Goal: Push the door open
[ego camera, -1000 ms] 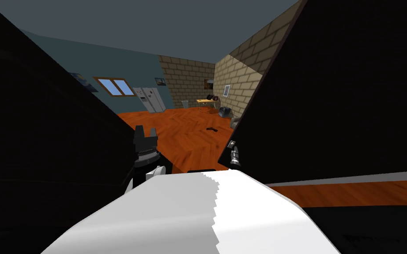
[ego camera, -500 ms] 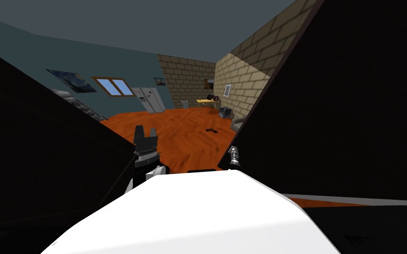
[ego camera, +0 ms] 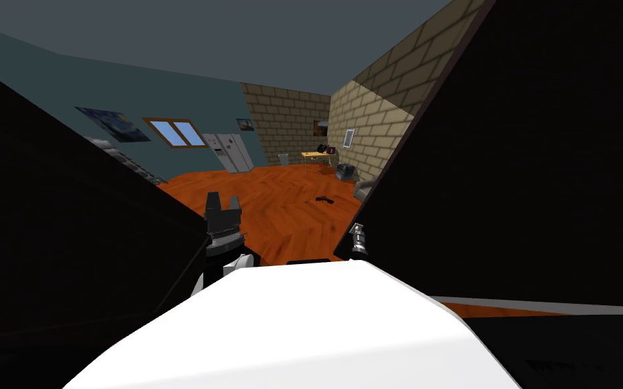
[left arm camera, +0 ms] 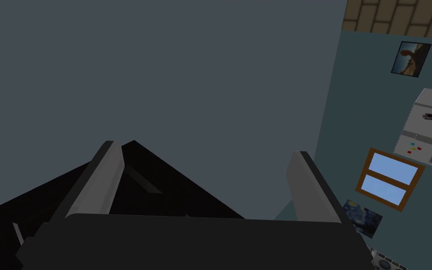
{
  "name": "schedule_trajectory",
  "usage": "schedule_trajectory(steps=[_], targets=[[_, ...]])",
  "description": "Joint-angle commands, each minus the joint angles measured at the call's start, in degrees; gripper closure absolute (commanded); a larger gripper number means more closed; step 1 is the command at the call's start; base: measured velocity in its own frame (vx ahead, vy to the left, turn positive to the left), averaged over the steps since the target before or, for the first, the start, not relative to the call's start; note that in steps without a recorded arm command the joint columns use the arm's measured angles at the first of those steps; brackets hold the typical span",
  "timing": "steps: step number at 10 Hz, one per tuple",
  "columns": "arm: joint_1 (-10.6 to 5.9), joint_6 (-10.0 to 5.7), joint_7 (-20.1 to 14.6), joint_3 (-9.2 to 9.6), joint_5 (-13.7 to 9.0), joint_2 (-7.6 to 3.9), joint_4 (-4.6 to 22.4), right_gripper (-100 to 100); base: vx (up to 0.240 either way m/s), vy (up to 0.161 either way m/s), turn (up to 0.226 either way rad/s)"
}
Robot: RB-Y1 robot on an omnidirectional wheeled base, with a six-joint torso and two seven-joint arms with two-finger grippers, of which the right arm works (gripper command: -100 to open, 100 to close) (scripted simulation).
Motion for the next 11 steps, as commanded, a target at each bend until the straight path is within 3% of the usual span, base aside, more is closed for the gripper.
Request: schedule_trajectory(steps=[1,6,11], targets=[[-0.02,-0.13,-0.05,-0.06,-0.04,-0.04,-0.09,100,0.0,0.0,0.0],[0.01,0.54,0.9,-3.01,-1.78,-0.92,-0.11,100,0.173,-0.005,-0.049],[-0.01,1.12,1.92,-6.39,-3.78,-0.69,-0.26,100,0.2,-0.008,-0.058]])
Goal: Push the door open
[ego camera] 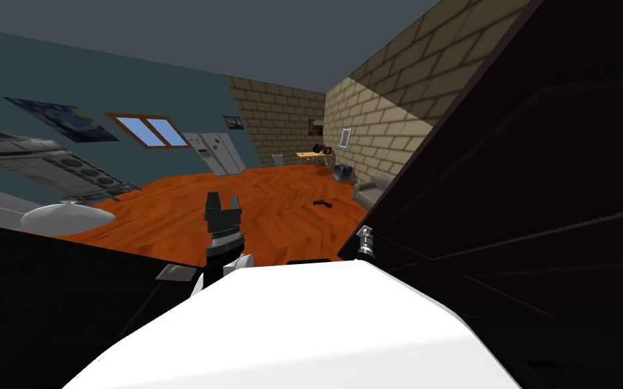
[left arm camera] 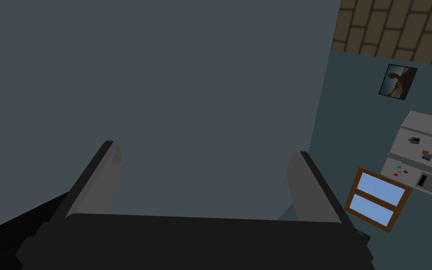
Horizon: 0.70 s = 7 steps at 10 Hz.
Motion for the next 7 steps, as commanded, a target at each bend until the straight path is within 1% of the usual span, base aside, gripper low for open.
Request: schedule_trajectory(steps=[1,3,4,5,6,7], targets=[[-0.15,0.25,0.5,-1.63,-0.87,0.04,-0.3,100,0.227,-0.011,-0.07],[-0.15,0.43,0.81,-2.68,-1.49,0.54,-0.35,100,0.203,-0.018,-0.051],[0.25,0.84,0.72,-2.13,-1.21,0.62,-0.75,100,0.086,-0.008,-0.023],[0.3,0.67,1.04,-3.29,-1.87,0.09,-0.77,100,0.159,-0.043,-0.037],[0.34,0.62,1.21,-3.8,-2.17,-0.05,-0.75,100,0.243,-0.031,-0.044],[0.42,0.53,1.49,-4.69,-2.7,-0.21,-0.71,100,0.262,-0.037,-0.06]])
